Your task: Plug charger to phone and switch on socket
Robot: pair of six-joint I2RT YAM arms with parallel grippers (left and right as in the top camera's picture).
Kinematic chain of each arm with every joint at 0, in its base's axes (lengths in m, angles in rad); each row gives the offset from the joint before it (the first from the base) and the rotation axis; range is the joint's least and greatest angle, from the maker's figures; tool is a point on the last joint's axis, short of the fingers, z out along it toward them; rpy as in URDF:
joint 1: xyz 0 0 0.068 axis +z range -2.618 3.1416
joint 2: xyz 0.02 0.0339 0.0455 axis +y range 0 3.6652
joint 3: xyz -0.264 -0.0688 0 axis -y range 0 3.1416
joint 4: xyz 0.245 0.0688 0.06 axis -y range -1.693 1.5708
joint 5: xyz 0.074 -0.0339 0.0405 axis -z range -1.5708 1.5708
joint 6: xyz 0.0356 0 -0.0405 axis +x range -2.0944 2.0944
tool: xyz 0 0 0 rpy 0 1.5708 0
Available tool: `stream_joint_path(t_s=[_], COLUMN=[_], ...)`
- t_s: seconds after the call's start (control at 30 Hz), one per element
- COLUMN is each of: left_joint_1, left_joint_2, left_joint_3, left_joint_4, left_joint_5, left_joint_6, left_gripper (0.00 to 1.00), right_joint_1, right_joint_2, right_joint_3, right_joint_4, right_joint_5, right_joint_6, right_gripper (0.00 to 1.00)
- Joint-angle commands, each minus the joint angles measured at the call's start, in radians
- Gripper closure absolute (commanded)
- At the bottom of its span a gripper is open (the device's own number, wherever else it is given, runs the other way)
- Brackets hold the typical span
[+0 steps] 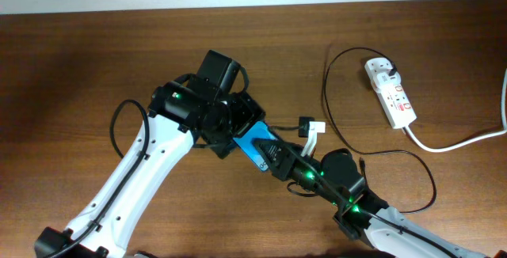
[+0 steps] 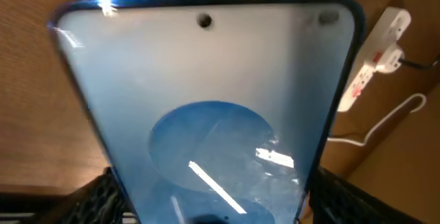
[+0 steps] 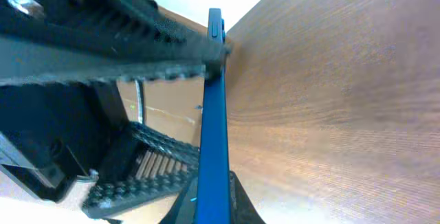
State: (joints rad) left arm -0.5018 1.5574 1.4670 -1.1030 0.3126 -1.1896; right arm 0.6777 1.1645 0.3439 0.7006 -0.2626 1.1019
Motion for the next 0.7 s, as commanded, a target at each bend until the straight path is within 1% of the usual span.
stream_joint_path(t_s=[0.0,0.07,0.13,0.2,0.3,0.4,0.43,0.5,0.57,0.6,0.67], left_joint_1=[-0.006,-0.006,-0.006,0.003,0.037,0.071,0.090,0.121,0.146,0.153,0.153], left_joint_2=[-0.015,-0.016,-0.018,-0.035,-0.092,-0.183,-0.227,-0.309,-0.407,-0.487,-0.620], left_joint_3=[0.005,0.005,0.006,0.006,0.007,0.007,0.007,0.007,0.007,0.006,0.006], left_joint_4=[0.037,0.048,0.066,0.116,0.121,0.121,0.117,0.042,-0.055,-0.109,-0.170], left_joint_5=[0.047,0.047,0.047,0.045,-0.004,-0.059,-0.060,-0.120,-0.233,-0.312,-0.389], left_joint_6=[0.063,0.063,0.071,0.137,0.240,0.330,0.390,0.433,0.433,0.433,0.432], left_gripper=[0.05,0.00,0.01,0.01,0.01,0.01,0.01,0.01,0.01,0.01,0.01], right_joint_1=[0.008,0.008,0.001,-0.032,-0.072,-0.090,-0.090,-0.090,-0.090,-0.090,-0.090], right_joint_2=[-0.011,-0.011,-0.011,-0.012,-0.011,-0.011,-0.011,-0.011,-0.011,-0.011,-0.011], right_joint_3=[0.016,0.016,0.016,0.016,0.016,0.016,0.016,0.016,0.016,0.016,0.016], right_joint_4=[0.030,0.030,0.030,0.030,0.030,0.030,0.030,0.030,0.030,0.030,0.030], right_joint_5=[-0.040,-0.040,-0.037,-0.040,-0.061,-0.098,-0.107,-0.139,-0.176,-0.195,-0.232], right_joint_6=[0.094,0.121,0.175,0.275,0.419,0.497,0.526,0.593,0.667,0.716,0.806], right_gripper=[0.96,0.96,0.96,0.96,0.96,0.96,0.96,0.96,0.96,0.96,0.96])
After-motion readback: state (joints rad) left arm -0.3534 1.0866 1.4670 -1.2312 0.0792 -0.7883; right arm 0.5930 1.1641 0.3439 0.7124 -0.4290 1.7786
